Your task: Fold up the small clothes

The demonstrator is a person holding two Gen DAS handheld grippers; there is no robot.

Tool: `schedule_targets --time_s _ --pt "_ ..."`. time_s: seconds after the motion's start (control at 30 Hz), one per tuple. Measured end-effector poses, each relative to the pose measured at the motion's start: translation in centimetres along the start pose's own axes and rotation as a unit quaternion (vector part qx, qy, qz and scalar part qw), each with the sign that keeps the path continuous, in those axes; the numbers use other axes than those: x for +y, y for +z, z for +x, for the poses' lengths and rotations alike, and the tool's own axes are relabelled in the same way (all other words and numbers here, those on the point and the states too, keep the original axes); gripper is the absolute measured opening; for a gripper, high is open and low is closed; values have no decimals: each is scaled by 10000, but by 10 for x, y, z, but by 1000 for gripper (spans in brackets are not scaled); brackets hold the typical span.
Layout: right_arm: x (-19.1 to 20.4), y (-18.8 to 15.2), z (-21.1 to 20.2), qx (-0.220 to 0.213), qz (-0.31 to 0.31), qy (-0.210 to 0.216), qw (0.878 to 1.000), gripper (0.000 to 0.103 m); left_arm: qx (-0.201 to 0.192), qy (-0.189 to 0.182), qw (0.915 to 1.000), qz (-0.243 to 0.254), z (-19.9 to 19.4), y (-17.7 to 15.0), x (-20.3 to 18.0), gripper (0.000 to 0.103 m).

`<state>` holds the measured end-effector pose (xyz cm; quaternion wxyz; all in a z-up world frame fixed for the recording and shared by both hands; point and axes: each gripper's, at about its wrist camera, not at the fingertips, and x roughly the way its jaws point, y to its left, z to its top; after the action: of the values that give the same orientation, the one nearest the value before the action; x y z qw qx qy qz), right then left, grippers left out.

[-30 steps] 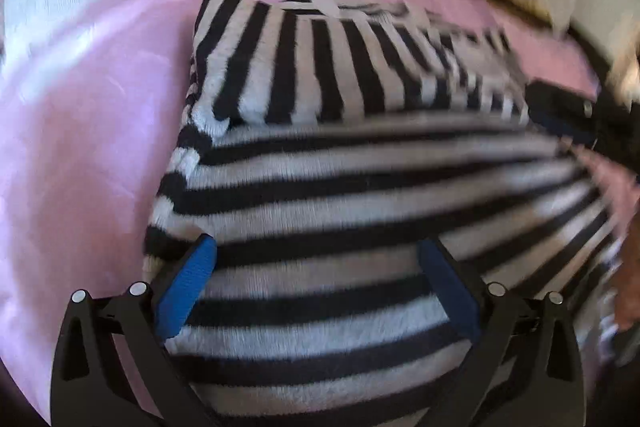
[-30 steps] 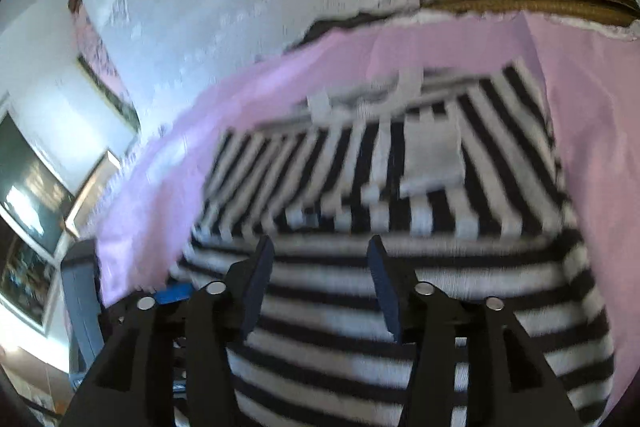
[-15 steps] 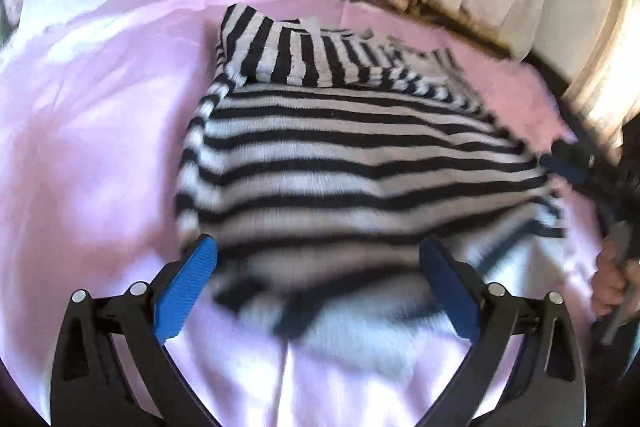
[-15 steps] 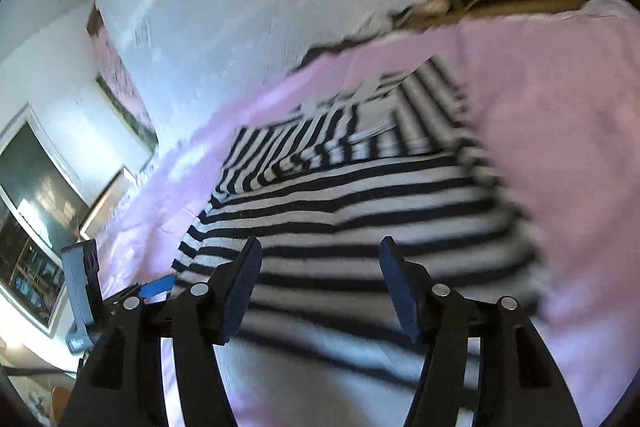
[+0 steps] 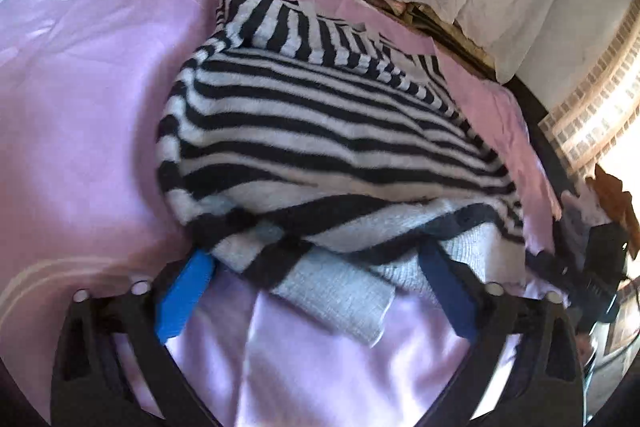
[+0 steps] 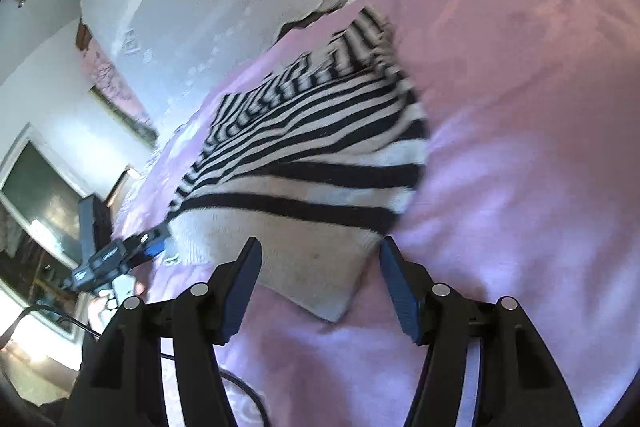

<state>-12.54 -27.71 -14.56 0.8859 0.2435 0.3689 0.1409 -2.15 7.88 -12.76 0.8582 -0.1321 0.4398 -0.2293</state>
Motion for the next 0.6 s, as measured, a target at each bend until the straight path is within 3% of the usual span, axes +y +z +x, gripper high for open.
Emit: schedule_targets --time_s 0.07,0.1,0.13,0.17,0.2,0.33,0.43,0.53,0.6 --pt "4 0 8 69 -28 -91 9999 55 132 -306 9994 -74 3 -3 -3 47" --pt "8 -2 11 76 -88 -126 9999 50 97 -279 9996 -21 3 -5 -5 41" --pt "10 -2 12 111 -139 -109 9998 36 85 -299 9995 67 2 -7 -8 36" --pt "10 -4 14 136 -148 -74 9998 14 108 -383 9992 77 1 -8 -8 28" --pt "10 -4 13 130 -133 -65 9998 9 118 -455 9989 22 -2 -9 -7 22" --pt "15 -6 -18 -173 -123 184 9996 8 85 -556 9983 132 -31 -16 -7 12" --pt "15 -8 -42 -200 -232 174 9994 8 145 -222 9983 517 -56 -29 -7 7" --pt "3 -18 -32 318 -284 -141 9990 9 631 -186 9972 362 -53 -47 14 8" --pt "-6 -27 -20 523 -247 -559 9968 10 594 -448 9972 44 -53 -52 28 11"
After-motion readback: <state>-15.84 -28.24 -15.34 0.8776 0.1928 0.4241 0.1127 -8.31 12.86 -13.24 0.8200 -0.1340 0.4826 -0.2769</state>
